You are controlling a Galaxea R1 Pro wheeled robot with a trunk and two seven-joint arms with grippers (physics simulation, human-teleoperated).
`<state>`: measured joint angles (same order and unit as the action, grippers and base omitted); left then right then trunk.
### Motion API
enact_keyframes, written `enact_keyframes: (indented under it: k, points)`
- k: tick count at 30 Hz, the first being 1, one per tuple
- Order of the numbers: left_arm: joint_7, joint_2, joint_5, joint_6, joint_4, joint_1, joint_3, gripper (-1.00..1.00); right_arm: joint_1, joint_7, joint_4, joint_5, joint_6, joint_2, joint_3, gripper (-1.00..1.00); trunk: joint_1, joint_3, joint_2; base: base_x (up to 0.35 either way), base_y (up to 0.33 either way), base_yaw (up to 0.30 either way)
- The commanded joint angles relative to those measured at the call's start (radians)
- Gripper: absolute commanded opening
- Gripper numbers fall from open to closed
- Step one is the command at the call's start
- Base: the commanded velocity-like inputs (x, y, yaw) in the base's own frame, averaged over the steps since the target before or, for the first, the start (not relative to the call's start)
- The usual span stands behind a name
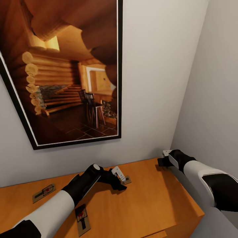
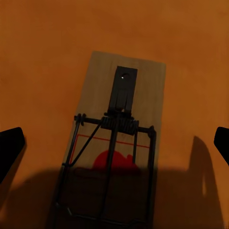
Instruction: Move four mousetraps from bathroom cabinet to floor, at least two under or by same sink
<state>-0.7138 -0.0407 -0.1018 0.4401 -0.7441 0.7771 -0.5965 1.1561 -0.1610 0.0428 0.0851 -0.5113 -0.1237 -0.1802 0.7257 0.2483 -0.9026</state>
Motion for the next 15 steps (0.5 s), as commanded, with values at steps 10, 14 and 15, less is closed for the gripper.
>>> enact_keyframes:
  k: [10, 14, 15]
  points:
    - [-0.006, -0.001, -0.009, 0.003, -0.001, 0.001, 0.001, 1.0, 0.001, -0.003, 0.002, 0.011, -0.006, 0.0, -0.008, -1.0, 0.012, 0.011, -0.022, 0.0, 0.0, 0.0]
    - [-0.006, 0.0, -0.009, 0.003, -0.001, 0.001, 0.001, 1.0, 0.001, -0.003, 0.002, 0.011, -0.006, 0.001, -0.008, -1.0, 0.012, 0.011, -0.022, 0.0, 0.0, 0.0]
    - [-0.006, -0.001, -0.009, 0.003, -0.001, 0.001, 0.001, 1.0, 0.001, -0.003, 0.002, 0.011, -0.006, 0.001, -0.008, -1.0, 0.012, 0.011, -0.022, 0.0, 0.0, 0.0]
